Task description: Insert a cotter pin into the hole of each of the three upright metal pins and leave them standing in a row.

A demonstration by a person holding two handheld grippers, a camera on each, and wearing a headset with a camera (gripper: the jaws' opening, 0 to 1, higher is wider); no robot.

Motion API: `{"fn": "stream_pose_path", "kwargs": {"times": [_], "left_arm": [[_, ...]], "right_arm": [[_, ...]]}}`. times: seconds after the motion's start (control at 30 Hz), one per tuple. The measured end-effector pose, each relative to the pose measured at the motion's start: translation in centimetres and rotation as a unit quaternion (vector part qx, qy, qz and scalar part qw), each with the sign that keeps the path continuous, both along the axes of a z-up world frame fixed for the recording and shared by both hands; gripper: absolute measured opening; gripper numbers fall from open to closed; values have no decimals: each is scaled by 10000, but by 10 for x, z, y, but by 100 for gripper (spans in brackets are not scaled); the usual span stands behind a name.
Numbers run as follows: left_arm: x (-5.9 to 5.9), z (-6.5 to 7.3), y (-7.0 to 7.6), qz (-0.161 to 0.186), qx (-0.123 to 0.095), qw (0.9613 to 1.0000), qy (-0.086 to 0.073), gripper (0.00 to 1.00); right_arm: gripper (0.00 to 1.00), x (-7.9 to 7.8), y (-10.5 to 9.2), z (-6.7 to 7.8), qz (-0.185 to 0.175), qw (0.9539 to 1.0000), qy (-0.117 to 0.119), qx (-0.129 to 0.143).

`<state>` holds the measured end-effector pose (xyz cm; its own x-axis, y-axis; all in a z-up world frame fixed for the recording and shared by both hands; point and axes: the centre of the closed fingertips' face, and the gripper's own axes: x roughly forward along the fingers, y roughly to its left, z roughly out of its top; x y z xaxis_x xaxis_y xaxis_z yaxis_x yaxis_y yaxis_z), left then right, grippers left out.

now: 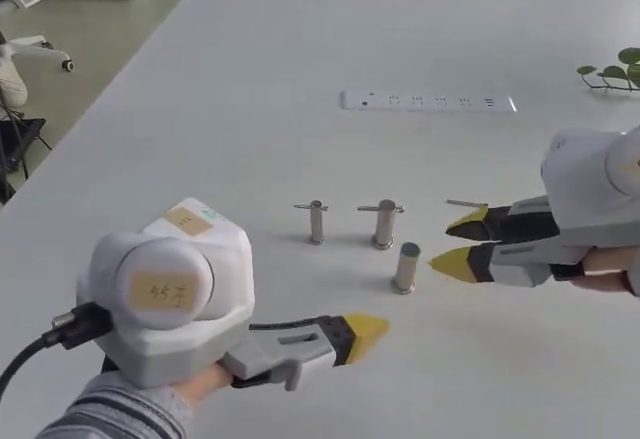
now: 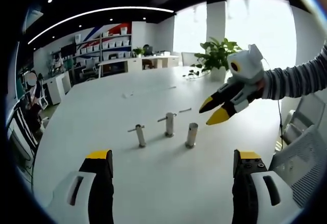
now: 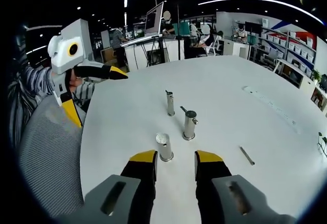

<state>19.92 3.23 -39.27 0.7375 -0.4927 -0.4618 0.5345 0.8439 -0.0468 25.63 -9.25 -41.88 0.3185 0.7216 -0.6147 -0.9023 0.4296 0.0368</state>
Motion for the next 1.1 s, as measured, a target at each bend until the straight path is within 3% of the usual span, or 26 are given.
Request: {"fn": "stream_pose_path", "kwargs": {"times": [0.13,0.4,0.6,0.83,1.1], "left_arm": [[1,1,1,9,-51,10000,-8,97],[3,0,2,36,-63,10000,30,97],[4,0,3,49,-75,9999,52,96],[5,-1,8,96,-13,9999,43,94],[7,-8,13,157,21,9999,64,91]], "right_arm": [[23,13,-17,5,-166,9997,47,-144],[23,40,-39,3,-154,9980,64,-607],[22,61,-51,-11,-108,9946,149,-1019],[19,82,-61,-24,9,9896,50,-1440],[14,99,-63,-44,111,9857,207,-1670]]}}
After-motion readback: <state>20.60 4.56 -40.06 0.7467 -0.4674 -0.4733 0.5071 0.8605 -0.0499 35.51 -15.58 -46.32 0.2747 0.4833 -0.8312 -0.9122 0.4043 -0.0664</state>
